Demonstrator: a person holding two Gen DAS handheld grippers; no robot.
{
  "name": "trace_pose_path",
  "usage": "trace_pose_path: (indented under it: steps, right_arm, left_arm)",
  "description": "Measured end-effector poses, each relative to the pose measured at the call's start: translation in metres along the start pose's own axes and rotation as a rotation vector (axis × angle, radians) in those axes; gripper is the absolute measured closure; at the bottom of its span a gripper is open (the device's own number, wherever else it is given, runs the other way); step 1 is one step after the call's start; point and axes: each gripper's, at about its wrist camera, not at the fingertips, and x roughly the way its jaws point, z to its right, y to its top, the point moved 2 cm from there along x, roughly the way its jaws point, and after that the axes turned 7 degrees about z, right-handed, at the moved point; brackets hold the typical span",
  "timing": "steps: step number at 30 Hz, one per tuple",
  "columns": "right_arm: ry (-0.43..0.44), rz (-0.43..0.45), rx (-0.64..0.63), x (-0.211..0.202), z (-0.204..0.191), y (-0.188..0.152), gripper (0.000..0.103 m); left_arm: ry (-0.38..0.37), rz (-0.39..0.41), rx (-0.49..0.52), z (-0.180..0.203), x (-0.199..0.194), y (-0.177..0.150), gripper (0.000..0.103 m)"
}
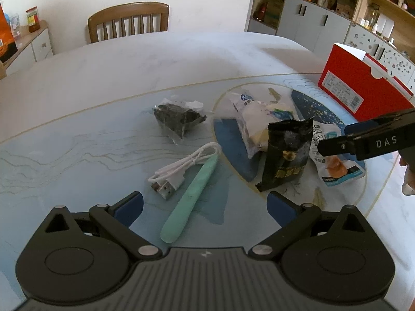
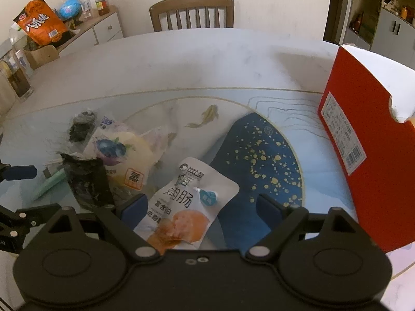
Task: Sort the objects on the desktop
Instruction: 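Grasp the mint-green stick with the left tool while the right tool grasps the sausage pouch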
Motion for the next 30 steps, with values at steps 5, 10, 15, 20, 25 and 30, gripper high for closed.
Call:
trace_pose_path:
  steps: [5,10,15,20,25,30]
  right_arm:
    - [-0.006,-0.001,0.012,0.005,0.003,0.000,0.013]
    - [-0.007,-0.007,0.020,0.010,0.001,-0.001,0.014]
    - [-0.013,-0.004,0.006,0.012,-0.004,-0.002,0.017]
    - [-0.021,0.014,-0.001,0.010,-0.006,-0.003,0.029]
    - [-0.012,0.024,0.006,0.007,-0.006,-0.002,0.049]
    - [0.007,0.030,0.023,0.004,-0.004,-0.003,0.061]
  left_arm:
    - [0.015,0.006,0.011,0.001,0.001,-0.002,0.009]
    - [0.053,0.012,0.057,0.007,0.001,-0.004,0.019]
    - [0.078,0.003,0.090,0.011,0.000,-0.005,0.023]
    - [0.072,0.005,0.092,0.012,-0.002,-0.005,0.035]
    - [0.074,0.011,0.094,0.013,-0.003,-0.002,0.068]
    - [0.063,0.008,0.105,0.013,-0.004,0.000,0.086]
